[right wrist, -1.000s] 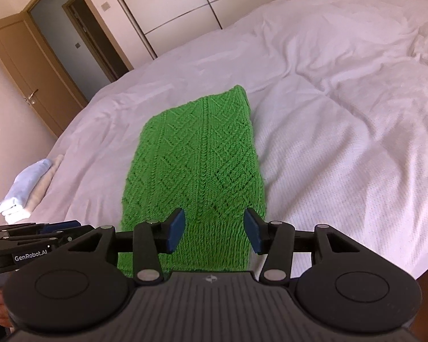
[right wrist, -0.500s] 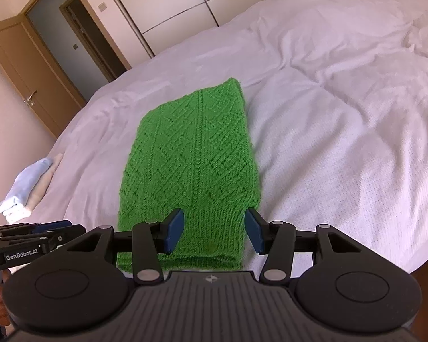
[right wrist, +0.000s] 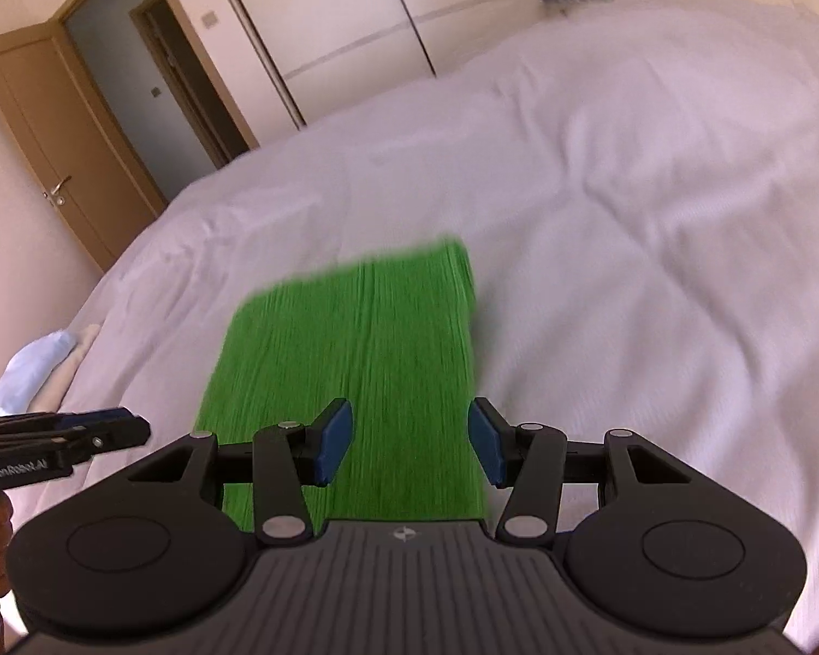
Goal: Fold clothes
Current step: 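Grasp the strip's end with the left gripper while the right gripper grasps beside it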
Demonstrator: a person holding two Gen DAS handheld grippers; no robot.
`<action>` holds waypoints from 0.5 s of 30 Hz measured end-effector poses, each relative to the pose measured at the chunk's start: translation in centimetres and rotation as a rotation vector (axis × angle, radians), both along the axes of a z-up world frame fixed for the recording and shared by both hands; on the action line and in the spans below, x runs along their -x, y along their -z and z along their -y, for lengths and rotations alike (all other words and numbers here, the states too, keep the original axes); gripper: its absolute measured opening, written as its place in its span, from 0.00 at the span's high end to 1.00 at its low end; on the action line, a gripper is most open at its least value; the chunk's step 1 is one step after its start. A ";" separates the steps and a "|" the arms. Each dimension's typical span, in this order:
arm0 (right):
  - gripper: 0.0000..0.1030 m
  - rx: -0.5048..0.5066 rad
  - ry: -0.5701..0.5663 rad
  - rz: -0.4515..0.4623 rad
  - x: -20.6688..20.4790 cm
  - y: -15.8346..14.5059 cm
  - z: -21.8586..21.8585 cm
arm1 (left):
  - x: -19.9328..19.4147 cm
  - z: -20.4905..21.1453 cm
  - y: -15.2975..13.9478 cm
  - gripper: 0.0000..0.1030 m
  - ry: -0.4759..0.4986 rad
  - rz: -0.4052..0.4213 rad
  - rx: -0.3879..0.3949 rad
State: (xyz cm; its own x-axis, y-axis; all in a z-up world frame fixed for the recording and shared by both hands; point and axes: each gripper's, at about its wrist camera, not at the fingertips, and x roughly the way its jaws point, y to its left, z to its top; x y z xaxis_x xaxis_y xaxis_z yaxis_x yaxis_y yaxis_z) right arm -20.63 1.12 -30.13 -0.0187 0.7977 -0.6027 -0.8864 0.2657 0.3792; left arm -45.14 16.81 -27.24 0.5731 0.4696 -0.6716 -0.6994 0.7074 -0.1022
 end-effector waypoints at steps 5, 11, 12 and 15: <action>0.53 -0.060 -0.054 0.110 -1.1 0.1 -7.3 | -3.1 -4.0 1.1 0.86 0.102 0.012 -0.033; 0.58 0.006 -0.163 0.224 -0.6 1.6 -13.0 | -6.1 -6.6 3.9 0.90 0.201 -0.055 -0.017; 0.59 0.045 -0.180 0.252 -0.5 2.3 -13.8 | -6.8 -6.8 4.9 0.89 0.211 -0.106 -0.012; 0.63 0.139 -0.217 0.296 -0.4 4.5 -15.5 | -7.9 -7.4 7.0 0.89 0.211 -0.154 -0.003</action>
State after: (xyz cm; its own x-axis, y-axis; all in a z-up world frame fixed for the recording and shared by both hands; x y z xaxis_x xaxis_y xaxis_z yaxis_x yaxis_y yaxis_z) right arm -20.27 16.61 -34.65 0.0132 0.7049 -0.7092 -0.9932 0.0911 0.0721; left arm -37.20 24.16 -34.20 0.5501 0.3522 -0.7572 -0.5430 0.8397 -0.0040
